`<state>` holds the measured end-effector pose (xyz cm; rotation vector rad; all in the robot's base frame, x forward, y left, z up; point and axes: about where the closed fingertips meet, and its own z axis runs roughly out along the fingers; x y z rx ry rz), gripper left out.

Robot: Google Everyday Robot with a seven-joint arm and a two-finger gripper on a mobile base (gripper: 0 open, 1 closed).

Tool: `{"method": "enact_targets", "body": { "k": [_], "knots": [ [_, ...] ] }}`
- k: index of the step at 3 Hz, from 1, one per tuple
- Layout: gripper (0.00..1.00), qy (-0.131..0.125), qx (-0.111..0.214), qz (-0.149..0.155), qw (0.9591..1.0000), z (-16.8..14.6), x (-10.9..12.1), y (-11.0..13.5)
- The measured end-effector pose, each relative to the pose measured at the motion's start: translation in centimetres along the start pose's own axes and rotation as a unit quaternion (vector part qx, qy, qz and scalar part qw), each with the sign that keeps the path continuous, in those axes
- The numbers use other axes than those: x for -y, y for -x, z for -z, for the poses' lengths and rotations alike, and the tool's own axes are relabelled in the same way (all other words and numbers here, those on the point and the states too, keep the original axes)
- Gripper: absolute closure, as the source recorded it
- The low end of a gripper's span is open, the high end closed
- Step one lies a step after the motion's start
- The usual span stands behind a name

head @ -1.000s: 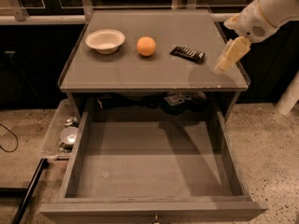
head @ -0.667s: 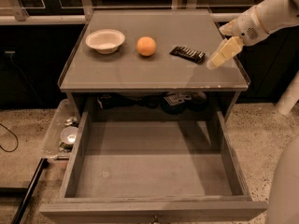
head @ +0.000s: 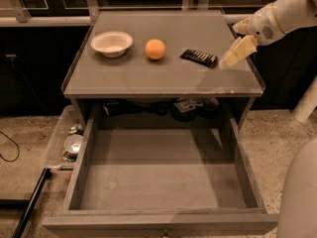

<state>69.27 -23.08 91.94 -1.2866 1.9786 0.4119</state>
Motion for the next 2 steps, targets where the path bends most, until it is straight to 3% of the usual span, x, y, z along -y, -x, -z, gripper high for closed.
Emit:
{"method": "enact_targets", "body": {
  "k": [1, 2],
  "knots": [
    [0.0, -0.002, 0.028, -0.009, 0.9996, -1.1, 0.4, 0.5],
    [0.0, -0.003, 0.084, -0.023, 0.9962, -2.8, 0.7, 2.0]
  ]
}}
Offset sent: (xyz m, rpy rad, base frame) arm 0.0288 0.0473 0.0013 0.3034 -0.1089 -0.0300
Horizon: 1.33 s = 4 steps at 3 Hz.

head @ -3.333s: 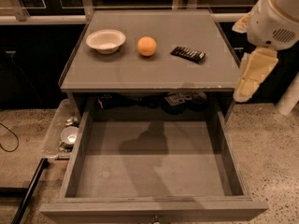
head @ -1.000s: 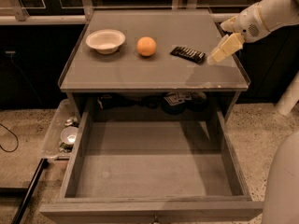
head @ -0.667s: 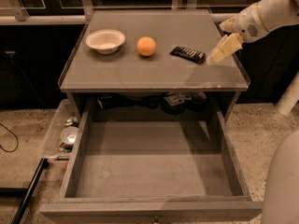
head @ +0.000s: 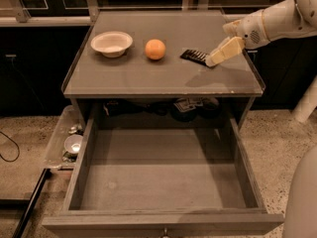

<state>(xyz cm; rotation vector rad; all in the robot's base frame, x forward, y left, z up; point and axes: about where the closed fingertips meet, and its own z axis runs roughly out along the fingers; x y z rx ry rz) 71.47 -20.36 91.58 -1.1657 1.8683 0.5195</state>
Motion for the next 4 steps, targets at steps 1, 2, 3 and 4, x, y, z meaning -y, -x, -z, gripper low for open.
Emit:
{"method": "enact_targets", "body": {
  "k": [1, 2, 3, 4],
  "knots": [
    [0.0, -0.008, 0.028, -0.006, 0.9996, -0.8, 0.2, 0.7],
    [0.0, -0.02, 0.029, -0.01, 0.9993, -1.9, 0.9, 0.3],
    [0.0, -0.036, 0.023, -0.013, 0.999, -2.5, 2.0, -0.4],
    [0.0, -0.047, 0.022, -0.013, 0.9986, -3.2, 3.0, -0.8]
  ]
}}
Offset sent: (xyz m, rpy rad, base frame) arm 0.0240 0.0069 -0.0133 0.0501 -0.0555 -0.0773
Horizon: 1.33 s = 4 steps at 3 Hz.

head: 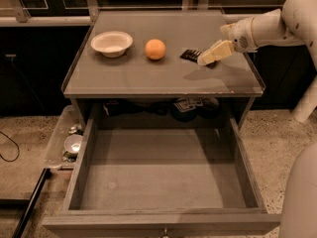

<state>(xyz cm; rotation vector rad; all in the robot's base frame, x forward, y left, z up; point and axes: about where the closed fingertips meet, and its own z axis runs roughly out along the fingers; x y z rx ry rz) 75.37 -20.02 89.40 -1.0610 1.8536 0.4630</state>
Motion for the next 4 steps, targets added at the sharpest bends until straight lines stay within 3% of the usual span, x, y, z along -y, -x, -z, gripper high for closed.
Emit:
{"method": "enact_targets", "body": {
  "k": [1, 4],
  "knots": [
    [0.0, -0.013, -0.001, -0.005, 0.9999, -0.8, 1.4, -0.2],
    [0.0, -0.016, -0.006, -0.042, 0.999, -2.8, 3.6, -2.5]
  ]
}}
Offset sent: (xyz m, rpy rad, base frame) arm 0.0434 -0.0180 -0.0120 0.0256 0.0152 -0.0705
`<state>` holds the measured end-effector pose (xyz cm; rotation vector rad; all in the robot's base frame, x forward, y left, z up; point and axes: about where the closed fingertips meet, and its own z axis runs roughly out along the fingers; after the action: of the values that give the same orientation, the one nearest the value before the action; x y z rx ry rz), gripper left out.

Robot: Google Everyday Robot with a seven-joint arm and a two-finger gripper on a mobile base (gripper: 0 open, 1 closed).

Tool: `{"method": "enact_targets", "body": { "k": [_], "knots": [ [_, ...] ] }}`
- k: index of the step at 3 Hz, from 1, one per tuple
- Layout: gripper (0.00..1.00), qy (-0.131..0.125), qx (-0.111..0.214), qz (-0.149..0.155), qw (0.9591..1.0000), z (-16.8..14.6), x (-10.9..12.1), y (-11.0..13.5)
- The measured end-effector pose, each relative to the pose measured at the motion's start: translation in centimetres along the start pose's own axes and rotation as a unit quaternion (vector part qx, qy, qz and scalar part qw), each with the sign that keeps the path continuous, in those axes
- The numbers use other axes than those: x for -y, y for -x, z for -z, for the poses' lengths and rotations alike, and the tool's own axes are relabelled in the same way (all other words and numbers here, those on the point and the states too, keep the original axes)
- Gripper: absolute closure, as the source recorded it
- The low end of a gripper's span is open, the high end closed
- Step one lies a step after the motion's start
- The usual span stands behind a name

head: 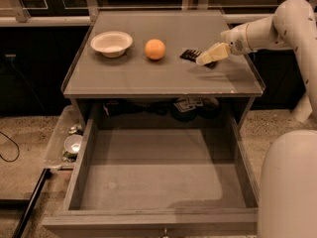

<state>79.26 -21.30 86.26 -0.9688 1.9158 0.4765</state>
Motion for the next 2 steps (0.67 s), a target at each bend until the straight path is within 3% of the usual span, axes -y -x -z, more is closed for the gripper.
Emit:
{"method": "enact_targets", "body": {
  "k": [2],
  "knots": [
    [0.0, -0.011, -0.014, -0.017, 0.9997, -0.79, 1.03, -1.84]
  ]
}}
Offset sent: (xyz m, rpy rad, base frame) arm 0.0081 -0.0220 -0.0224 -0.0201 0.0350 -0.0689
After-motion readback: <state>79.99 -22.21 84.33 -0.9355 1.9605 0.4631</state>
